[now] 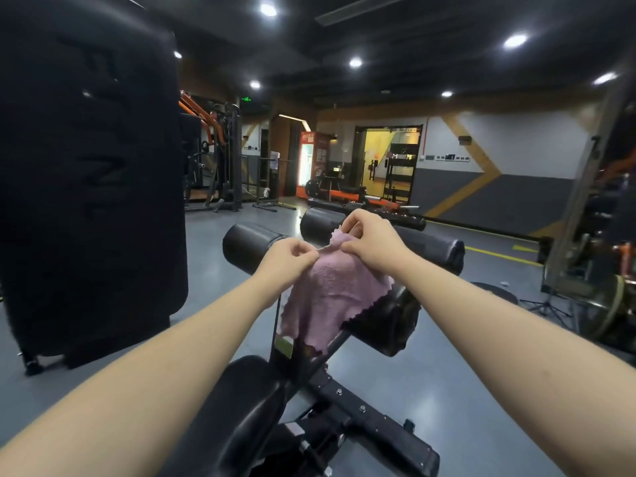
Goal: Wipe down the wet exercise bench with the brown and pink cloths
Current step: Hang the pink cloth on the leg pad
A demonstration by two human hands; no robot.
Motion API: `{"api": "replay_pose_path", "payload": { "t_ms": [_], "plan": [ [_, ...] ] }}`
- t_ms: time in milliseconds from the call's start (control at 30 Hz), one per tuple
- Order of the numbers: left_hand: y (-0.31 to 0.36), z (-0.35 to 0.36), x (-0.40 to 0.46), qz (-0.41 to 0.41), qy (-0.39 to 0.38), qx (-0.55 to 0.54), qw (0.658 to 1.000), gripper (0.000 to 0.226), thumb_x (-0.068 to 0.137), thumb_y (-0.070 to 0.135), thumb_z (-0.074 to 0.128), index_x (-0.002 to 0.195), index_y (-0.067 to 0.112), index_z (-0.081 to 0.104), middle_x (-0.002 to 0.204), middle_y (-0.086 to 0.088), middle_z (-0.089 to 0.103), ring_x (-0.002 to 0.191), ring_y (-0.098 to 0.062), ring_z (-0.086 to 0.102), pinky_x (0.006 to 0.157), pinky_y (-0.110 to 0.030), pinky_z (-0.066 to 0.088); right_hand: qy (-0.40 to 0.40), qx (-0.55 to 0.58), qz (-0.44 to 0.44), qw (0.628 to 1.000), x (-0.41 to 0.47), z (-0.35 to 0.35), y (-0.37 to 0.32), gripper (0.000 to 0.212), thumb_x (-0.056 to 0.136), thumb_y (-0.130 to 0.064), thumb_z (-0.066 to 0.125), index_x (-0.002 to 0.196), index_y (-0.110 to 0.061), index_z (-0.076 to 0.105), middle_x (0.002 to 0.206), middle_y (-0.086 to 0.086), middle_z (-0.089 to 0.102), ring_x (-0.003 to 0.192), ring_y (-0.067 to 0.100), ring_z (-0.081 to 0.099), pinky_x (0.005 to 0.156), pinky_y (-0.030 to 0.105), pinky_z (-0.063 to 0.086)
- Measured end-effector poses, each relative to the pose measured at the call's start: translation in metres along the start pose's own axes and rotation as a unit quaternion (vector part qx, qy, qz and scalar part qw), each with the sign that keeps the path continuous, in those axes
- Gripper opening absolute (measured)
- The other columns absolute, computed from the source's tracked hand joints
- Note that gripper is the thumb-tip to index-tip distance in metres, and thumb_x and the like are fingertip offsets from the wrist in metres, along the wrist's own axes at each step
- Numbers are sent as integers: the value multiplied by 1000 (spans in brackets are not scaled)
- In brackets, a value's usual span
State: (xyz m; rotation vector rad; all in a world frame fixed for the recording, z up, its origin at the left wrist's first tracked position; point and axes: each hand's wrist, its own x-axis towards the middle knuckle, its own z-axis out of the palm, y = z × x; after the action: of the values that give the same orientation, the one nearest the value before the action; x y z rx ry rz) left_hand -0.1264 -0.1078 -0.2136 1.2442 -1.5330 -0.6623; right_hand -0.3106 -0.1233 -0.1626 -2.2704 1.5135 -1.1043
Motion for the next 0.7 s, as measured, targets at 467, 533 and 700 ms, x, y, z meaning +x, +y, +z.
{"api": "replay_pose_path", "payload": {
  "t_ms": [467,533,700],
  "plan": [
    [-36,48,76,7,-49,103,993,5,97,25,59,100,22,63,94,5,64,85,-9,59,66,-24,42,-25,-83,81,993,86,29,101,21,89,-14,74,98,-26,60,99,-1,64,91,17,63,84,34,57],
    [-41,52,75,34,-50,123,991,7,100,23,54,101,21,61,90,5,62,78,-7,56,64,-22,39,-42,-96,94,990,89,39,110,8,95,-17,66,98,-23,61,103,-2,64,98,19,63,86,34,53],
    [-46,59,69,91,-35,201,975,12,105,27,43,107,21,53,103,3,49,84,-6,47,70,-25,37,-122,-112,134,977,89,43,109,34,108,-20,42,128,-2,63,132,14,62,122,29,56,99,34,42]
  ]
}}
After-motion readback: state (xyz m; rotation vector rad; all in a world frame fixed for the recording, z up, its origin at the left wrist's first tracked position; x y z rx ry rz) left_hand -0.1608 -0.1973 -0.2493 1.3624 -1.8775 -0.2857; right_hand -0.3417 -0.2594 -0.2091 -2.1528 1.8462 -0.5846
